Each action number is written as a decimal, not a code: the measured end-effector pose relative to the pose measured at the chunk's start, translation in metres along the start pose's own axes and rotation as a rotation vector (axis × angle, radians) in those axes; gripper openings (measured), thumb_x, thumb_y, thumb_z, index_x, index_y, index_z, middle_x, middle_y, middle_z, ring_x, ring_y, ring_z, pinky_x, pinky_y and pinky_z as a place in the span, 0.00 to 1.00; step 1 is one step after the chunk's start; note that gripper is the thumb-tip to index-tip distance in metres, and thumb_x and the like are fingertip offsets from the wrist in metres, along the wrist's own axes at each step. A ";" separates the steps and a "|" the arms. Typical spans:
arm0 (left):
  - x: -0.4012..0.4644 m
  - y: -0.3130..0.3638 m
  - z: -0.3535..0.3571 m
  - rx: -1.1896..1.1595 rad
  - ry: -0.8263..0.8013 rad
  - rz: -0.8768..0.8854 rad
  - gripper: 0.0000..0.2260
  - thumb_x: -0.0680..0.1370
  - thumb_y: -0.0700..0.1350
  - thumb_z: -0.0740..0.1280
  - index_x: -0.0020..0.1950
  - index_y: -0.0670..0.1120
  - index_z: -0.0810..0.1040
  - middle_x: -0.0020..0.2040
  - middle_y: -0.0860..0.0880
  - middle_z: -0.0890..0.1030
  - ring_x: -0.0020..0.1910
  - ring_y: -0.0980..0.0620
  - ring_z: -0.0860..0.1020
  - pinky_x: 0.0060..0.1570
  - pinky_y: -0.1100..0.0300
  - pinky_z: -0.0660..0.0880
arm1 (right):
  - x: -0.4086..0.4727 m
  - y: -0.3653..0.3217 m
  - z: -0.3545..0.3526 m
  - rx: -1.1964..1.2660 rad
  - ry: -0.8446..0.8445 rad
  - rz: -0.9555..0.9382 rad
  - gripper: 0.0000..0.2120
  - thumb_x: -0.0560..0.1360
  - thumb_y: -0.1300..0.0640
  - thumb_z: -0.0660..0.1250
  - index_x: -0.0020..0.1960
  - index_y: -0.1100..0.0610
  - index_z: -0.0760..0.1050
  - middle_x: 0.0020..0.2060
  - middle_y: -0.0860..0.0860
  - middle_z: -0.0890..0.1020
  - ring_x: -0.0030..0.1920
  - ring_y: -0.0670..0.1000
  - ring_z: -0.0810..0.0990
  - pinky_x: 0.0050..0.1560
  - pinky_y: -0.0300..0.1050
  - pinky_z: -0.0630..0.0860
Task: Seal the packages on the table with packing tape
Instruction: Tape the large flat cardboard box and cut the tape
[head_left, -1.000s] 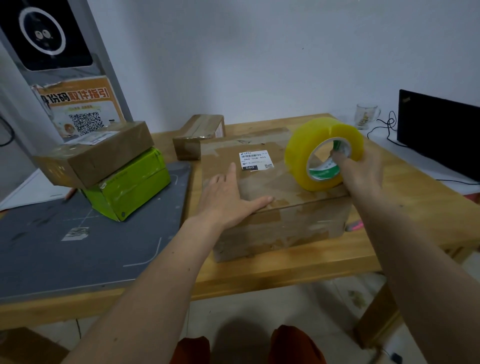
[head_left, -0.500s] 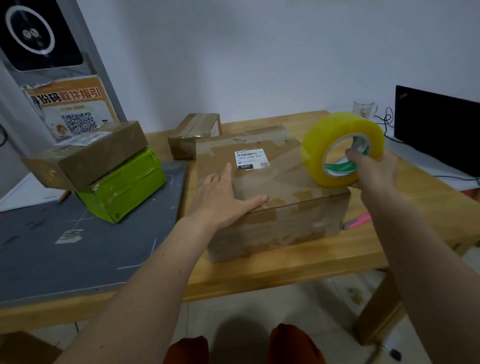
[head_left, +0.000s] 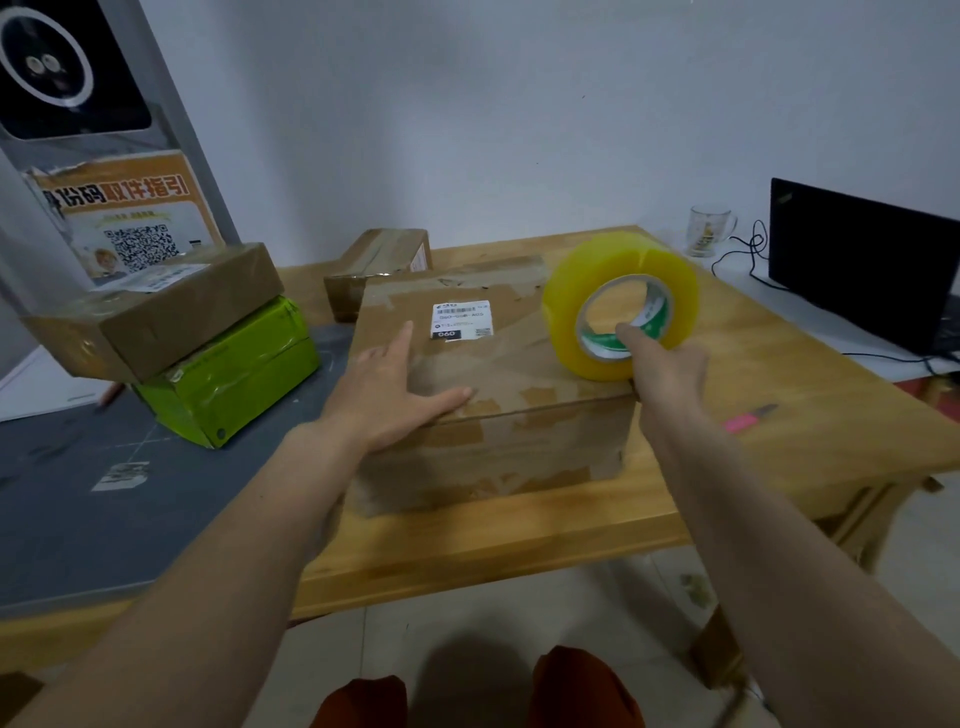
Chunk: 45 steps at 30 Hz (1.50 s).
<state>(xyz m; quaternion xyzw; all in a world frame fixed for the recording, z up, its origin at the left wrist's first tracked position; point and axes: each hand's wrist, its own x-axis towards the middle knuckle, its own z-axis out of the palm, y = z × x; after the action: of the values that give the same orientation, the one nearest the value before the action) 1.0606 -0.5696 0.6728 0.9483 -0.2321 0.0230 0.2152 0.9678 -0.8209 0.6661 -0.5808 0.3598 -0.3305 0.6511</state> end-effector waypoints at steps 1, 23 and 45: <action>0.000 -0.002 -0.001 0.028 0.023 0.004 0.55 0.62 0.78 0.62 0.80 0.51 0.50 0.76 0.46 0.64 0.75 0.44 0.62 0.71 0.48 0.64 | -0.004 0.003 0.005 -0.016 -0.010 -0.019 0.17 0.70 0.50 0.75 0.34 0.54 0.68 0.30 0.49 0.70 0.32 0.50 0.69 0.40 0.49 0.67; -0.003 0.005 0.005 0.053 -0.009 0.021 0.53 0.62 0.80 0.57 0.80 0.53 0.51 0.76 0.47 0.63 0.74 0.46 0.61 0.72 0.46 0.63 | 0.040 -0.013 -0.040 -0.179 -0.021 -0.292 0.11 0.74 0.56 0.72 0.54 0.58 0.79 0.49 0.55 0.82 0.52 0.57 0.81 0.55 0.58 0.78; -0.004 0.141 0.063 0.324 -0.273 0.460 0.51 0.70 0.78 0.52 0.81 0.46 0.43 0.81 0.50 0.44 0.79 0.52 0.43 0.74 0.54 0.39 | 0.043 0.055 -0.046 -0.170 0.016 0.032 0.15 0.73 0.60 0.72 0.59 0.60 0.77 0.53 0.59 0.81 0.53 0.59 0.79 0.50 0.58 0.80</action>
<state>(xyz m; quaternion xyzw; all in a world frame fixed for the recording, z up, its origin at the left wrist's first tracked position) 0.9903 -0.7071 0.6716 0.8872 -0.4606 -0.0196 0.0173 0.9515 -0.8755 0.6042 -0.6255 0.4009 -0.2929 0.6019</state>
